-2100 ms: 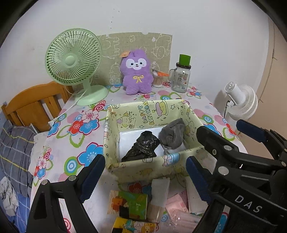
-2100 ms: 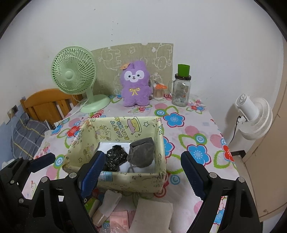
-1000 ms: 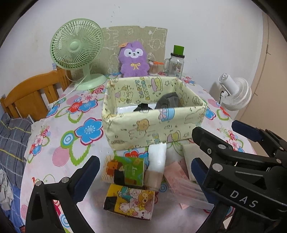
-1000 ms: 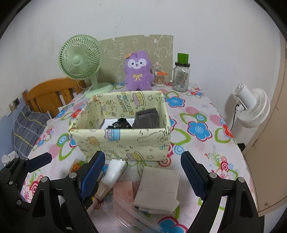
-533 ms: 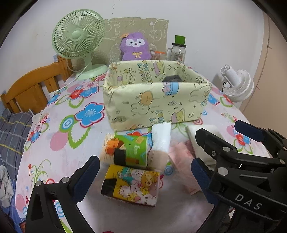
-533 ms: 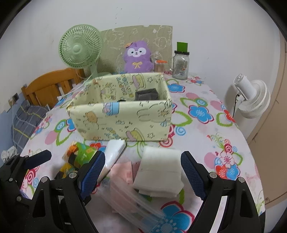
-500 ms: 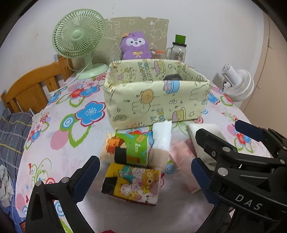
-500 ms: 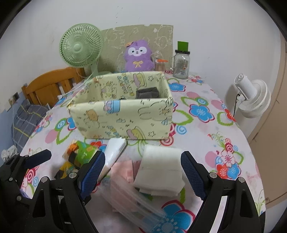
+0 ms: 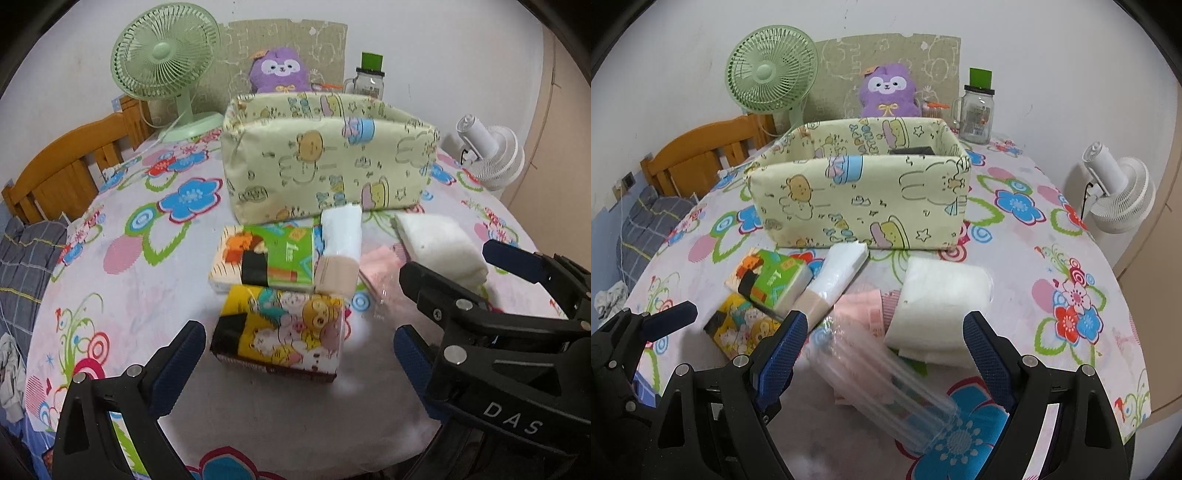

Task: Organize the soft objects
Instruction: 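Withdraw both tools and move toward the tissue packs, then grasp the yellow cartoon tissue pack with the left tool while the right tool grasps the clear plastic bag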

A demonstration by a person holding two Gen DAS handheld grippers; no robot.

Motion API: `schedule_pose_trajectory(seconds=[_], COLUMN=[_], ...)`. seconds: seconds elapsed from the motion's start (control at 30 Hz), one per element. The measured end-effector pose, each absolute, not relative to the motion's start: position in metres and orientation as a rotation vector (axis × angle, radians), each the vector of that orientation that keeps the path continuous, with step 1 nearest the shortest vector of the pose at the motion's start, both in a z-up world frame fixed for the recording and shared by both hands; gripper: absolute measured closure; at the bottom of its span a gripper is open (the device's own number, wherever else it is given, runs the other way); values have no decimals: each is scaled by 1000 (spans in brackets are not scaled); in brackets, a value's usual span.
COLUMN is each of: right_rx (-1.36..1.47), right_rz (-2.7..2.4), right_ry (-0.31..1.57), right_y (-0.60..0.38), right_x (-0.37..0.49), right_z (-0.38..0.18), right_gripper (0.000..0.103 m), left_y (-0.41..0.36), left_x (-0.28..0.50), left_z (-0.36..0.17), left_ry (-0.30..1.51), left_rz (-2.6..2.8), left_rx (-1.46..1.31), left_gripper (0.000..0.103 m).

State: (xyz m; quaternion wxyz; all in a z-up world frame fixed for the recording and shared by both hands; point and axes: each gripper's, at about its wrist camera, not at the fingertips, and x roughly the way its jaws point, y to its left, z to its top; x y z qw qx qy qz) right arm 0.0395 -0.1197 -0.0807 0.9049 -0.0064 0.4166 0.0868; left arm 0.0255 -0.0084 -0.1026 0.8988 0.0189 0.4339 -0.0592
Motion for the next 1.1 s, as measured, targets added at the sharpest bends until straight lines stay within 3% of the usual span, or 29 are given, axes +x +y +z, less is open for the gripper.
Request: schedule_pose_trajectory(seconds=[0.47,0.83,1.1], right_rx=[-24,17,40], right_rz=[181,247,248], right_ry=[910,969,967], right_y=[-115,-112,-113], right_x=[37,42,46], right_z=[-99,-110,-107], right_gripper=[16,54,74], left_y=[-9,-6,-4], left_x=[28,37,42], left_z=[-117,-125,-125], left_ry=[926,949,952], left_rz=[-107,-101,-105], left_rx=[58,49,27], left_gripper=[0,0,5])
